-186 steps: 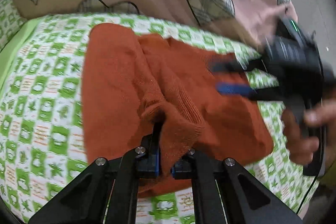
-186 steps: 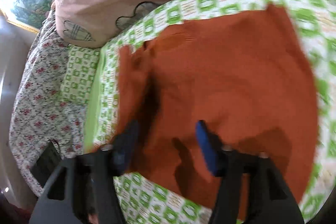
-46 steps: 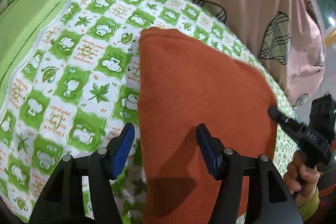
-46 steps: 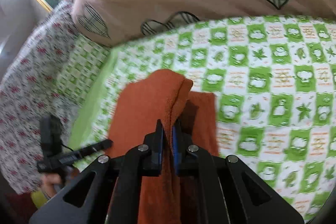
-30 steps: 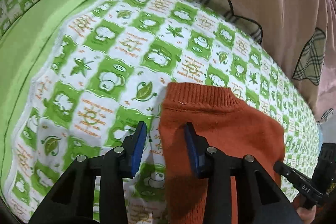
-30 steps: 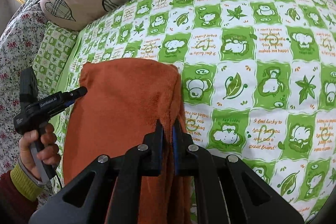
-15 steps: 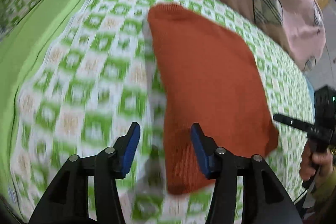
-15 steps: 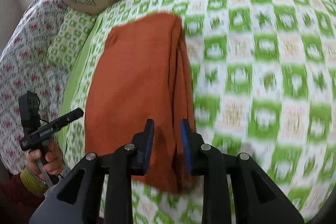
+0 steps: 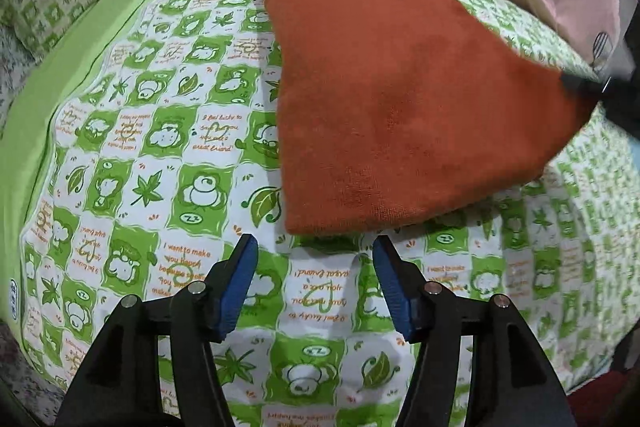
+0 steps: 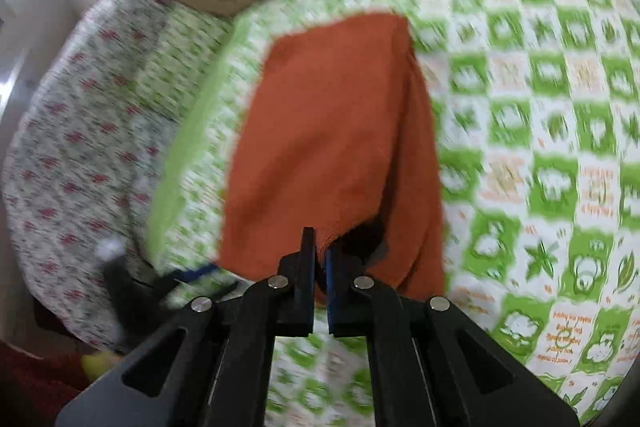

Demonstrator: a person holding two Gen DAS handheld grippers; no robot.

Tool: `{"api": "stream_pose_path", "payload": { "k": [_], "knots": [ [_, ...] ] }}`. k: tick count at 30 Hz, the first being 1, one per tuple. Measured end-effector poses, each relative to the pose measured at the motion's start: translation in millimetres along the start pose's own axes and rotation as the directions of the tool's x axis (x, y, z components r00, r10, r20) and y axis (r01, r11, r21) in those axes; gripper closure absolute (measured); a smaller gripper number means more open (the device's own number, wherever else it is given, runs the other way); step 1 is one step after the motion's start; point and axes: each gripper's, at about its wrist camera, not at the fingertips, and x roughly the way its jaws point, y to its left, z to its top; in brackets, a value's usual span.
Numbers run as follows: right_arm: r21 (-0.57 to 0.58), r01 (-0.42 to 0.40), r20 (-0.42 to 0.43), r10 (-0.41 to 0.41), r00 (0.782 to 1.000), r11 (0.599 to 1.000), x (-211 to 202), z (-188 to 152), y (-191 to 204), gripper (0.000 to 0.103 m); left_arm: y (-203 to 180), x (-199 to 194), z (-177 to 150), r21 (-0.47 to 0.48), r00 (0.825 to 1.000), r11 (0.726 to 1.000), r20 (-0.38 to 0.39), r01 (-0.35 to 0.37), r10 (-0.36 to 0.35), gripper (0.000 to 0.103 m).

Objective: Fold small clothes

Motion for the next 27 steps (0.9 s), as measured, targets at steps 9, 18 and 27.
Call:
{"api": "stream_pose_path", "payload": {
  "k": [9,18,27],
  "knots": [
    [-0.040,0.012,0.052,-0.010,0.999,0.999,-19,7,12,0.098,26,-14,17,-0.181,0.997,0.983,0.077,0.001,0.013,0.065],
    [-0.171,0.259,-0.036,-0.269,0.962,0.950,19,-22,-15,0.099,13,-10,10,-0.169,0.998,0.985,0.055,0.027,-0.018,0.099],
    [-0.131,0.321,-0.076,-0.332,0.940,0.938,43,-33,-44,0.099,18,6,5,-0.159,0.999,0.987,0.008,0.037,-0.036,0.099]
  ]
}}
